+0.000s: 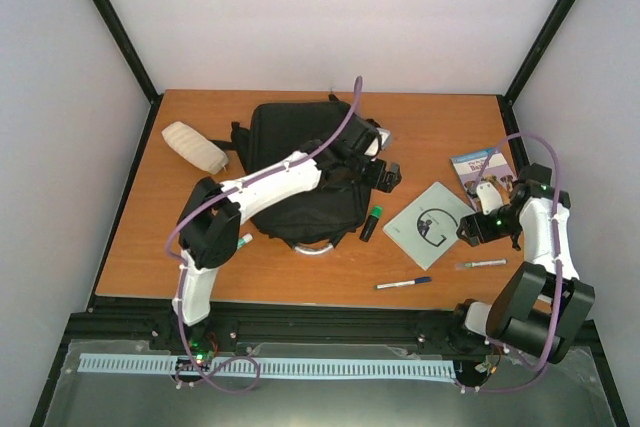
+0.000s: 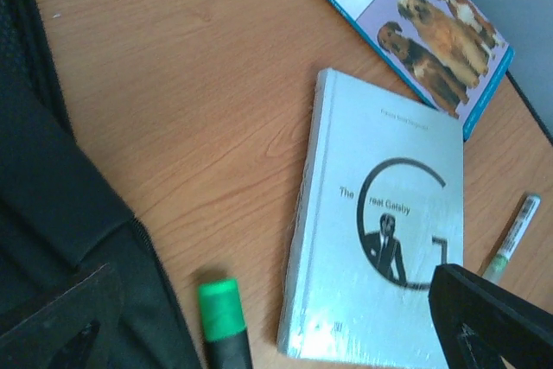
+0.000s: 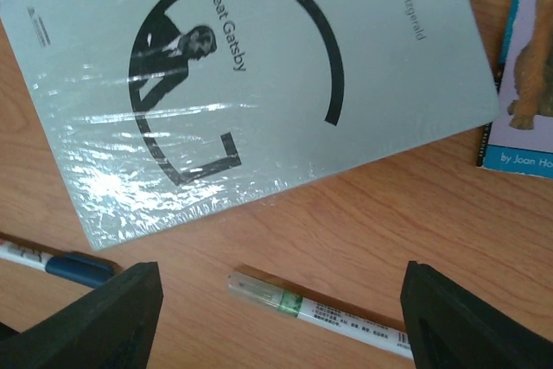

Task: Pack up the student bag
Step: Pick up the book from the center of the board.

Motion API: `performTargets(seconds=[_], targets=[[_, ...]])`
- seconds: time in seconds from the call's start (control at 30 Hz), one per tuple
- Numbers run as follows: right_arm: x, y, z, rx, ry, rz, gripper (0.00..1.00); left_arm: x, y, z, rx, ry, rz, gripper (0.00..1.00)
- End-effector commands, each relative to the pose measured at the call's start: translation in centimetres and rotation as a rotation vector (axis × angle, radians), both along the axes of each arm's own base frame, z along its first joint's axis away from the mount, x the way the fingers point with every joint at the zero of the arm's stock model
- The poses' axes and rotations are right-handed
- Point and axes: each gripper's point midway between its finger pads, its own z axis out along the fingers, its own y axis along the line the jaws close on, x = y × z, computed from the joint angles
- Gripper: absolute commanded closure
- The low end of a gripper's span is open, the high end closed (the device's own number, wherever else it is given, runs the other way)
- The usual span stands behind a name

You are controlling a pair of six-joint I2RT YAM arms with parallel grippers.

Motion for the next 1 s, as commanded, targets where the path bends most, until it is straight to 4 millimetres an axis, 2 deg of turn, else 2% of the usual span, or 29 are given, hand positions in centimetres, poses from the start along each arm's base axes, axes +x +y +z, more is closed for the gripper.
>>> performTargets(seconds=[0.0, 0.1, 0.13, 0.23, 0.4, 0.6, 0.73, 0.97], targets=[[-1.4, -0.1, -1.5, -0.014, 0.061, 0.033, 0.25, 1.0, -3.5, -0.3, -0.082, 0.066, -0.010, 0.00], [-1.5, 0.1, -2.2, -0.002, 0.065, 0.036, 0.31, 1.0, -5.1, -3.7, -0.049, 0.188, -0.011, 0.00], [-1.4, 0.1, -2.3, 0.002, 0.063, 0.034, 0.33, 0.9, -5.8, -4.6, -0.057, 0.231, -0.016, 0.04], [-1.1, 0.0, -2.9, 0.004, 0.058, 0.025, 0.38, 0.9, -7.4, -6.0, -0.094, 0.309, -0.019, 0.14], [-1.1, 0.4, -4.1, 0.031, 0.073, 0.043, 0.52, 0.6, -8.2, -8.5, -0.072, 0.354, -0.010, 0.17], [-0.4, 0.0, -5.9, 0.045, 0.110, 0.031, 0.60, -0.1, -9.0, -10.6, -0.067, 0.419, -0.028, 0.17], [-0.1, -0.7, -7.1, 0.024, 0.137, 0.025, 0.64, -1.3, -9.1, -10.9, -0.026, 0.407, -0.060, 0.18], [1.7, -1.3, -8.3, 0.010, 0.139, -0.005, 0.63, -2.9, -8.3, -11.5, 0.011, 0.453, -0.077, 0.19]])
